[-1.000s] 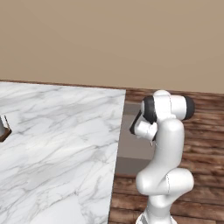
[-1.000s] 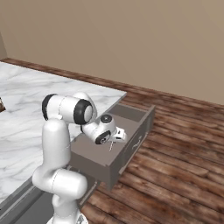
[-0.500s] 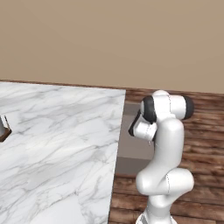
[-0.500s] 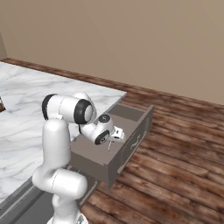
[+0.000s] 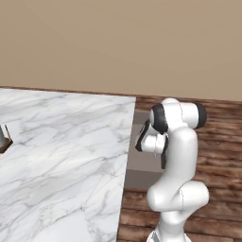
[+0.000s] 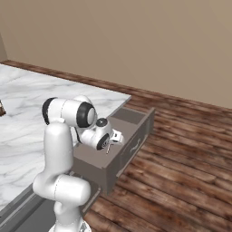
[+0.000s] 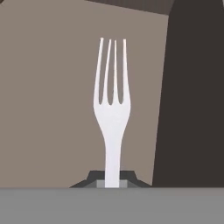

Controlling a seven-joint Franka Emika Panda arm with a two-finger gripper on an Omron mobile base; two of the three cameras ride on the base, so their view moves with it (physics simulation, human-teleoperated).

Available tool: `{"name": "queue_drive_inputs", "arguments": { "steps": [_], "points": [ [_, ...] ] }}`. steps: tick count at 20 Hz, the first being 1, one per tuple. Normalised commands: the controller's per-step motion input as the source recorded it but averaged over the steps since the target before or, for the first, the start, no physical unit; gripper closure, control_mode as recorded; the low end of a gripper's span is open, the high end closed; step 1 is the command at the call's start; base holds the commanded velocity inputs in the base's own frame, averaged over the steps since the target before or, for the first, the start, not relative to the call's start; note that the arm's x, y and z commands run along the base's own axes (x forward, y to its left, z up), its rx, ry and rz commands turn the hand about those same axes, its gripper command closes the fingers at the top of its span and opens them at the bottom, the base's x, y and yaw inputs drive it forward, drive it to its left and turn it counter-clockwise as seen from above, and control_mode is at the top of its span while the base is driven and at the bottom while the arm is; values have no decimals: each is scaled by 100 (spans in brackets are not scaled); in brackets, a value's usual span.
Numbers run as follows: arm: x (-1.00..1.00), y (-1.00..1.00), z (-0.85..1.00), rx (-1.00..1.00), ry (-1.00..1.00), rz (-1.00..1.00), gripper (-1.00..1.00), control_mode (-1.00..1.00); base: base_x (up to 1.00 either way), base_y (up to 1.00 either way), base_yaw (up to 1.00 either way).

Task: Organize the utensils by type. Pick up the wooden spoons from the counter and place them in the open cabinet. Then pick up the metallic utensils from the counter and place them in the open drawer.

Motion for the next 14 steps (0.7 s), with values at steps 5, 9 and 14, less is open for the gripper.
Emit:
{"name": "queue_drive_inputs", "arguments": {
  "steps": [5,9,14],
  "points": [
    [1,-8,-3,-3,3,0,100,-100,0,0,0],
    [0,-30,-18,-3,10,0,100,-100,0,0,0],
    [0,-36,-25,-1,11,0,100,-100,0,0,0]
  ]
}}
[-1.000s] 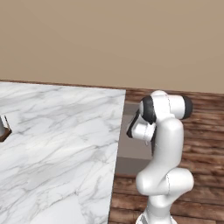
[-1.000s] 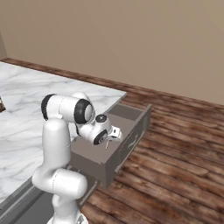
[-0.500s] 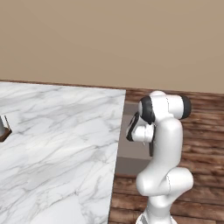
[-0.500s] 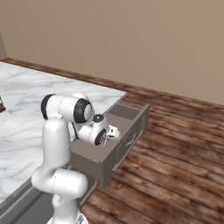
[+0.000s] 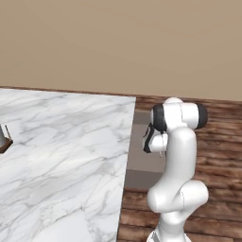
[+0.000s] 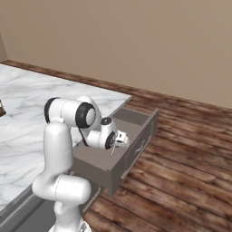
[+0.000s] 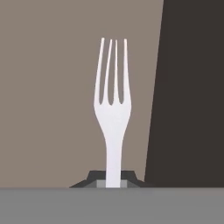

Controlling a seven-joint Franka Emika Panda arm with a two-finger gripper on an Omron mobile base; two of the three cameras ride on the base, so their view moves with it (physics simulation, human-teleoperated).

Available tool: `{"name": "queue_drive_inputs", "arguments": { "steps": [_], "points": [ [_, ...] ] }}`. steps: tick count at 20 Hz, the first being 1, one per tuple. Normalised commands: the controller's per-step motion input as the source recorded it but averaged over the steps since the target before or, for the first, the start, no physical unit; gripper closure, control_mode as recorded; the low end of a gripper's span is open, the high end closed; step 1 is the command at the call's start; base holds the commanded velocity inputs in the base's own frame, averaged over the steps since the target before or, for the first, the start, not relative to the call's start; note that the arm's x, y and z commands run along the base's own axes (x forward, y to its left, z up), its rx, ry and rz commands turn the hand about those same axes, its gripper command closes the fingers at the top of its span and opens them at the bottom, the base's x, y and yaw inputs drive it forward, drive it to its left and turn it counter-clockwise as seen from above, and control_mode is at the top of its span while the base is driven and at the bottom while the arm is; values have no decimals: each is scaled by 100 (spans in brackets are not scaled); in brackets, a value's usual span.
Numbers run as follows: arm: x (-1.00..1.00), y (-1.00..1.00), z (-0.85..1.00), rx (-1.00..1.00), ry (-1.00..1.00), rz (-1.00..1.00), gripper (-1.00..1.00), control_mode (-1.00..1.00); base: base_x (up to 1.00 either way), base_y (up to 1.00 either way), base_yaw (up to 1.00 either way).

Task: Organize the utensils by type. Pick up the wooden spoons from the counter and place them in the open cabinet. Then pick up the metallic utensils from the counter and place them in the open drawer.

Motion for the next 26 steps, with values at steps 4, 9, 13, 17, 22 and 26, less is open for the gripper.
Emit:
{"name": "queue_drive_inputs", "arguments": {
  "steps": [4,9,13,17,22,26],
  "points": [
    [0,-22,-7,0,4,0,100,-100,0,0,0],
    [2,16,34,0,0,0,100,-100,0,0,0],
    [4,43,38,0,0,0,100,-100,0,0,0],
    [15,36,19,0,0,0,100,-100,0,0,0],
    [23,18,-2,0,0,0,100,-100,0,0,0],
    [17,4,-19,0,3,0,100,-100,0,0,0]
  ]
}}
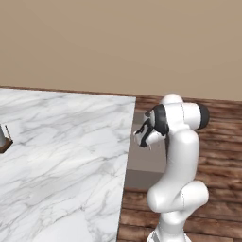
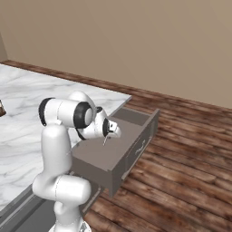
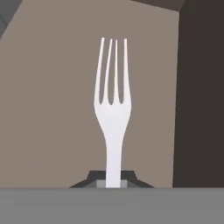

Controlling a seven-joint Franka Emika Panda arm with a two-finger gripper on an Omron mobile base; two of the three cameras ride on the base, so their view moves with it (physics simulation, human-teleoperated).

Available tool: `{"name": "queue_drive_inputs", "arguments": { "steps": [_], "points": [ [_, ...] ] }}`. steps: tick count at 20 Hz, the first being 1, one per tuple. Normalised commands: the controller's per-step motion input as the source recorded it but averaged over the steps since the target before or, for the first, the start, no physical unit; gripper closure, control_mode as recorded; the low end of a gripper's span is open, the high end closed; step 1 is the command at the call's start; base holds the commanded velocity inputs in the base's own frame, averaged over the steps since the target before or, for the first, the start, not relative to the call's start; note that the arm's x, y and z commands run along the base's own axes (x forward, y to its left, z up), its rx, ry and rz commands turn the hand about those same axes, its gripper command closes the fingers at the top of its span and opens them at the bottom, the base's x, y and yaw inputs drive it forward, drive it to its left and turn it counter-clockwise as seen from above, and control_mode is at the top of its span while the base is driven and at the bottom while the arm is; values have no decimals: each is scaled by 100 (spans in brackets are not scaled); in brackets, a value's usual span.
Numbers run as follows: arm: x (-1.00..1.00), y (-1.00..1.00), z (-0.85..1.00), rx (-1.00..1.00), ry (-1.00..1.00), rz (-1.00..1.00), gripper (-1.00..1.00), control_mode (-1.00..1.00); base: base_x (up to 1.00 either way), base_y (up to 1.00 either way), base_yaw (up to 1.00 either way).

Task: Organize the utensils by type. Pick up the wooden spoons from the counter and place them in the open cabinet. Then pick up the metallic utensils from the counter and place them in the open drawer.

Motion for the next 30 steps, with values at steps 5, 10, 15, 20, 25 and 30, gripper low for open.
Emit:
{"name": "queue_drive_inputs", "arguments": {
  "steps": [5,10,15,20,25,30],
  "points": [
    [0,-11,-36,0,10,0,100,-100,0,0,0],
    [0,-10,-47,5,9,0,100,-100,0,0,0],
    [4,-3,-34,12,1,0,100,-100,0,0,0],
    [9,-2,-22,11,0,0,100,-100,0,0,0],
    [6,-12,-6,2,0,0,100,-100,0,0,0],
    [13,0,0,0,1,0,-100,-100,0,0,0]
  ]
}}
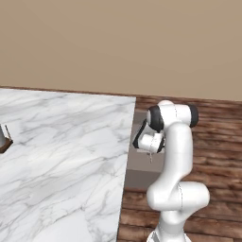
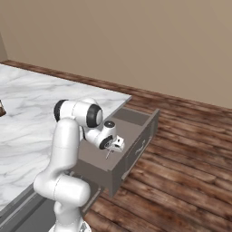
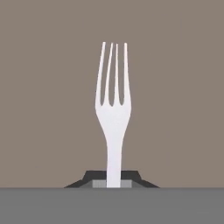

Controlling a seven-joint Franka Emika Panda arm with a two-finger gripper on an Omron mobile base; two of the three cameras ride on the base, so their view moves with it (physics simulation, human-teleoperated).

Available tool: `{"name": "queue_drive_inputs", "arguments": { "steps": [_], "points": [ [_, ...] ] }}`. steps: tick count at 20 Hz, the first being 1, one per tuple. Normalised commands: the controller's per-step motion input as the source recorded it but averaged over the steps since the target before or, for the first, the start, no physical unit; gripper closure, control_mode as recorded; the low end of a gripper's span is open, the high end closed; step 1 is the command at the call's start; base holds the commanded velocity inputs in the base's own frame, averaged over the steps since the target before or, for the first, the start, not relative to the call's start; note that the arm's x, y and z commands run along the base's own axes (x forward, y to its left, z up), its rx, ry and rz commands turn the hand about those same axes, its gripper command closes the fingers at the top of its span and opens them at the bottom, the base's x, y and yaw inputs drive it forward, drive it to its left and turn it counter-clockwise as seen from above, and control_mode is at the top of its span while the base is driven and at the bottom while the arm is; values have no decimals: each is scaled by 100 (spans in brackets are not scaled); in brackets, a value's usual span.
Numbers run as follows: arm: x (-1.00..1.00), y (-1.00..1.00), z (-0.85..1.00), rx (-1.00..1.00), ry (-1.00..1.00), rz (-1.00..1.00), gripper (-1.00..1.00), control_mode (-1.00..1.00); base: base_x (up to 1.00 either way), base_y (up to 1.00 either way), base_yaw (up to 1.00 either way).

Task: Organize the utensils by type. Pick up the wooden spoons from the counter and place them in the open cabinet. Then pick up the metallic utensils from the counter and place them in the open drawer.

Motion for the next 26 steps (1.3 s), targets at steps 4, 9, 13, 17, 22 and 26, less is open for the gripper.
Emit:
{"name": "queue_drive_inputs", "arguments": {
  "steps": [4,9,13,17,22,26],
  "points": [
    [16,0,0,0,4,0,-100,-100,0,0,0],
    [14,0,3,0,3,0,-100,-100,0,0,0],
    [7,0,21,0,0,0,-100,-100,0,0,0],
    [3,14,58,-1,0,0,-100,-100,0,0,0],
    [0,14,59,-1,4,0,-100,-100,0,0,0],
    [2,0,14,-14,15,0,-100,-100,0,0,0]
  ]
}}
